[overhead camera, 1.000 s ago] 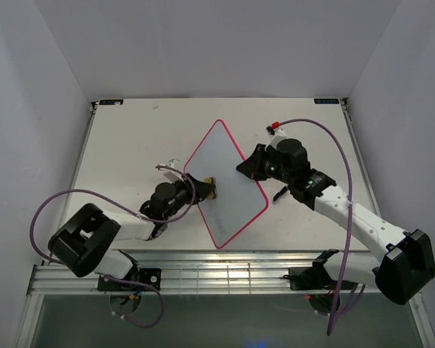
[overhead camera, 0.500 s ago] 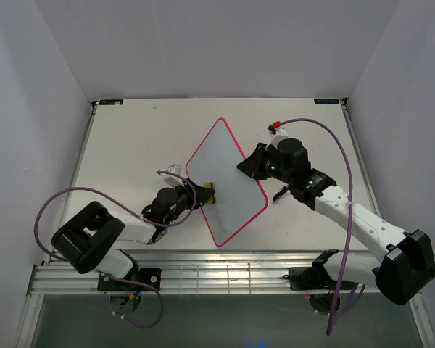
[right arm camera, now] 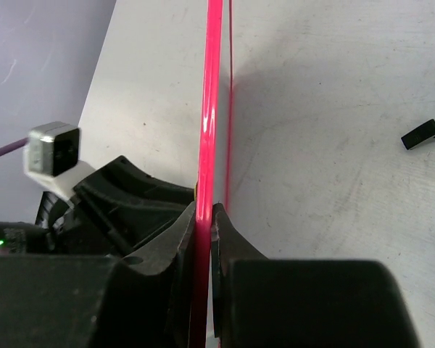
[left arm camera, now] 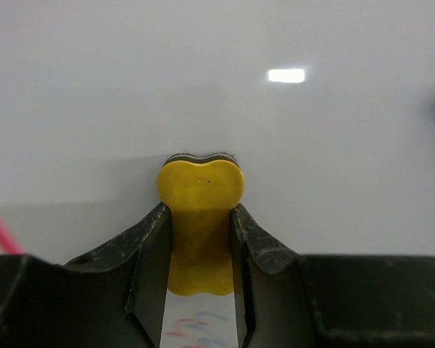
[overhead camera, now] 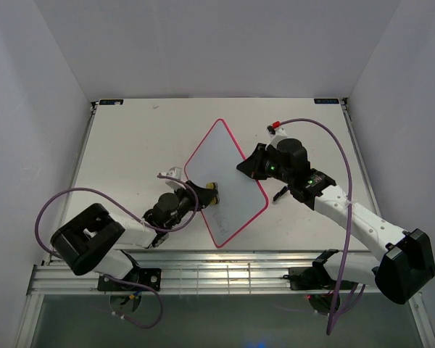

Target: Erase the whiteboard

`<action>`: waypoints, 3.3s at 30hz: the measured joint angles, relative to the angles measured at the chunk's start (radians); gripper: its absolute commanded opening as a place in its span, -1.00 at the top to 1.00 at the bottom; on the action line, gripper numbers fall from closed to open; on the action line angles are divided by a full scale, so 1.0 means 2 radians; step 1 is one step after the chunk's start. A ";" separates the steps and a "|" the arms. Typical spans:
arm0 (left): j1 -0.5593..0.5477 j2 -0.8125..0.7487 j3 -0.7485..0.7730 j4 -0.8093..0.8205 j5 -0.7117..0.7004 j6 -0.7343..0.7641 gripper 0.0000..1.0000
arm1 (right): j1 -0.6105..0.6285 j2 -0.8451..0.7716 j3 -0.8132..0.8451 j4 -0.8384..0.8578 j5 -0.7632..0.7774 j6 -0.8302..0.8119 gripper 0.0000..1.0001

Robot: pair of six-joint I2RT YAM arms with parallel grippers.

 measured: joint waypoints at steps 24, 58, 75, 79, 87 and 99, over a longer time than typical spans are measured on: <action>-0.054 -0.036 0.025 -0.056 -0.035 -0.003 1.00 | -0.001 -0.002 0.000 0.001 0.011 0.003 0.84; -0.133 -0.056 0.011 -0.063 -0.110 -0.016 1.00 | -0.002 -0.008 -0.009 0.003 0.008 0.009 0.85; -0.128 0.044 -0.072 -0.044 -0.219 -0.145 1.00 | -0.007 -0.016 -0.009 0.002 0.027 0.011 0.84; -0.135 0.026 -0.061 -0.074 -0.225 -0.120 1.00 | -0.007 -0.016 -0.009 0.002 0.028 0.011 0.84; -0.198 -0.026 0.011 -0.140 -0.258 -0.070 1.00 | -0.009 -0.019 -0.009 -0.001 0.041 0.007 0.85; -0.224 -0.036 0.046 -0.127 -0.236 -0.063 1.00 | -0.010 -0.017 -0.009 0.002 0.038 0.007 0.84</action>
